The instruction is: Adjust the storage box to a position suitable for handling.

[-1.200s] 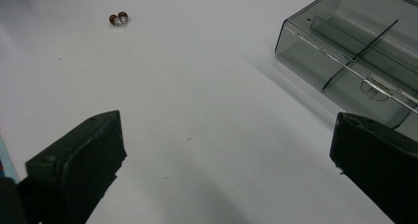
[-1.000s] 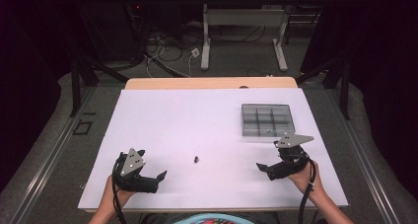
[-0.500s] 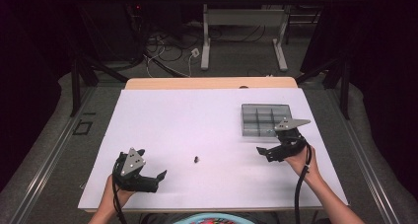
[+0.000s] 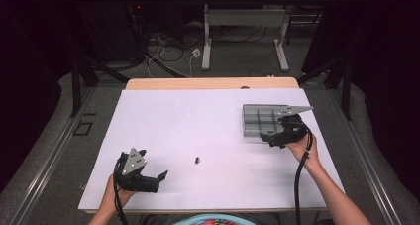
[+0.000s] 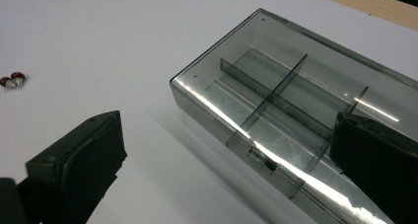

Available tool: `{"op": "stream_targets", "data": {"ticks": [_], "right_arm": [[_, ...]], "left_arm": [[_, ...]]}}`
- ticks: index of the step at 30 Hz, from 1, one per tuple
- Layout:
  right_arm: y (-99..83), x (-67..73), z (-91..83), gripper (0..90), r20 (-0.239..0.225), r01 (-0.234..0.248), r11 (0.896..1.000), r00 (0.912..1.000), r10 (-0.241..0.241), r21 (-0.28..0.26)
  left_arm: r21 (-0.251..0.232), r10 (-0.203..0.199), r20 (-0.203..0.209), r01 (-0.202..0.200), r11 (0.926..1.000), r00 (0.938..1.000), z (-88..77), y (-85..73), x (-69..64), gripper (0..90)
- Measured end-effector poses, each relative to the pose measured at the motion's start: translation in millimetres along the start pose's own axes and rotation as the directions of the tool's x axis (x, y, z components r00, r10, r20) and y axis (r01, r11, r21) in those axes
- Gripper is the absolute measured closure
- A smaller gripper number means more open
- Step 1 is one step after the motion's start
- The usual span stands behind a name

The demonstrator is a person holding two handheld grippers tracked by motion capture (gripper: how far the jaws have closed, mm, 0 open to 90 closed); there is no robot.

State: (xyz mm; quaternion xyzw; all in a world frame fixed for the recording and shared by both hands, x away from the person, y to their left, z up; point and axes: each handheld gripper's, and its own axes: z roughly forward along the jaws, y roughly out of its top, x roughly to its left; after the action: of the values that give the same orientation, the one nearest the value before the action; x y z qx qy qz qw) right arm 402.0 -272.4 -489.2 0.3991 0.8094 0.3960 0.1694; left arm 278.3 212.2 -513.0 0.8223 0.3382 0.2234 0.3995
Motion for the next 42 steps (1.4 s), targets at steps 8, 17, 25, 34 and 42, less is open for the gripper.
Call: {"op": "stream_targets", "data": {"ticks": [8, 17, 25, 34, 42], "right_arm": [[11.2, -14.9, 4.8, 14.5, 0.038, -0.003, 1.0, 0.9993, 0.003, -0.005], [19.7, -34.3, 13.7, 49.9, 0.097, -0.011, 0.999, 0.9952, 0.008, 0.035], [19.6, -48.8, 11.1, 80.1, 0.152, 0.003, 0.999, 0.9883, -0.01, 0.047], [10.6, -63.2, 2.0, 90.0, 0.242, -0.053, 0.998, 0.9692, 0.048, 0.016], [-2.4, -84.2, 0.4, 90.0, 0.34, -0.135, 0.991, 0.9331, 0.118, 0.027]], "left_arm": [[-0.002, 0.0, 0.007, 0.0, 1.0, 1.0, 1.0, 0.3, -2.0, 0.0], [0.009, -0.006, 0.005, 0.006, 0.9999, 1.0, 2.9, -0.2, -1.2, 0.0], [0.013, -0.003, 0.002, 0.003, 0.9999, 1.0, 4.0, 0.2, -1.1, 0.0], [0.014, -0.004, 0.008, 0.004, 0.9999, 1.0, 2.3, 0.5, -2.3, 0.0], [0.016, -0.003, 0.007, 0.003, 0.9999, 1.0, 3.8, 0.6, -1.5, 0.0]]}}
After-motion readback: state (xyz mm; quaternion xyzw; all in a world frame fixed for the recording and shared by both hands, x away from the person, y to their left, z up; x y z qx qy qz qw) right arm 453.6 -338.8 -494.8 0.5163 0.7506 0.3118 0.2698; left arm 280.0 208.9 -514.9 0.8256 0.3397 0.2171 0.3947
